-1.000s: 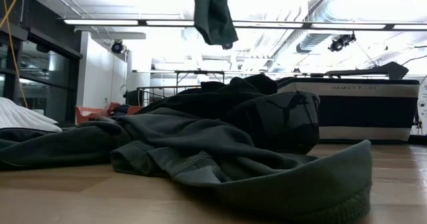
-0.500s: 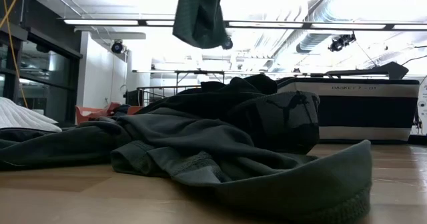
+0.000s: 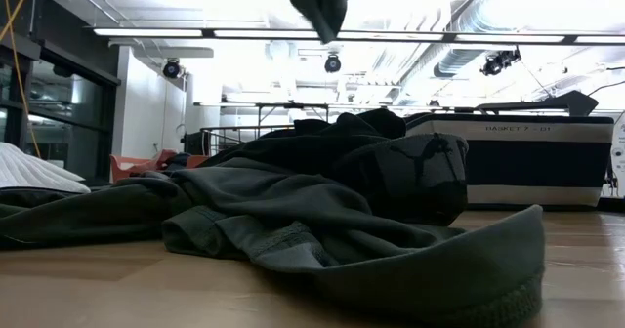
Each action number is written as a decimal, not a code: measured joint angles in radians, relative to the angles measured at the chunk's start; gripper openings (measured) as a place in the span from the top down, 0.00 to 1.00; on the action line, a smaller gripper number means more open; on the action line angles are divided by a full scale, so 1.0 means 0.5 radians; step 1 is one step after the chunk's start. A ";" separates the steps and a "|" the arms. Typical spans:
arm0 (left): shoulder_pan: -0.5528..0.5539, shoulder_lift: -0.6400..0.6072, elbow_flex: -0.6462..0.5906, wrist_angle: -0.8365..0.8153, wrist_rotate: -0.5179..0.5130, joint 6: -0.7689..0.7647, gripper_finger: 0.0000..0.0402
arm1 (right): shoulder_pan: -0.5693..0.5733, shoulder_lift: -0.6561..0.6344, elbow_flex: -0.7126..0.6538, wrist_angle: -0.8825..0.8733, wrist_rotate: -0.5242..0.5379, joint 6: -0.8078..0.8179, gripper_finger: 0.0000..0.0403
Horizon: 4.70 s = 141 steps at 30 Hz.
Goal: Pick & Place Cloths
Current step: Put the light blue shirt into the blue laundry organizer
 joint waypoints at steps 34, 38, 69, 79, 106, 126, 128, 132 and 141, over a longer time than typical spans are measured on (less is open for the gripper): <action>-0.001 0.142 -0.002 -0.374 0.326 -0.463 0.97 | -0.018 0.175 0.000 0.736 -0.169 0.035 0.66; -0.001 0.142 -0.002 -0.384 0.325 -0.471 0.97 | -0.019 0.167 0.000 0.678 -0.099 0.024 0.94; -0.038 0.036 0.000 -0.888 -0.217 -0.704 0.20 | -0.029 -0.343 0.001 -0.672 1.570 -0.302 0.99; 0.162 -0.059 0.000 -1.662 0.215 -1.581 0.20 | -0.048 -0.398 0.001 -1.462 1.978 0.098 0.99; 0.416 -0.057 -0.461 -1.581 0.400 -1.783 0.20 | -0.659 -0.374 -0.595 -2.966 1.799 1.638 0.99; 0.633 -0.057 -0.832 -1.341 0.641 -1.798 0.20 | -0.829 -0.512 -0.787 -2.943 1.639 1.621 0.63; 0.630 -0.057 -0.832 -1.340 0.642 -1.796 0.20 | -0.814 -0.573 -0.787 -2.938 1.634 1.635 0.55; 0.645 -0.057 -0.832 -1.339 0.646 -1.796 0.20 | -0.749 -0.722 -0.787 -2.897 1.549 1.669 0.43; 0.668 -0.057 -0.832 -1.340 0.703 -1.818 0.20 | -0.618 -0.950 -0.786 -2.842 1.289 1.666 0.37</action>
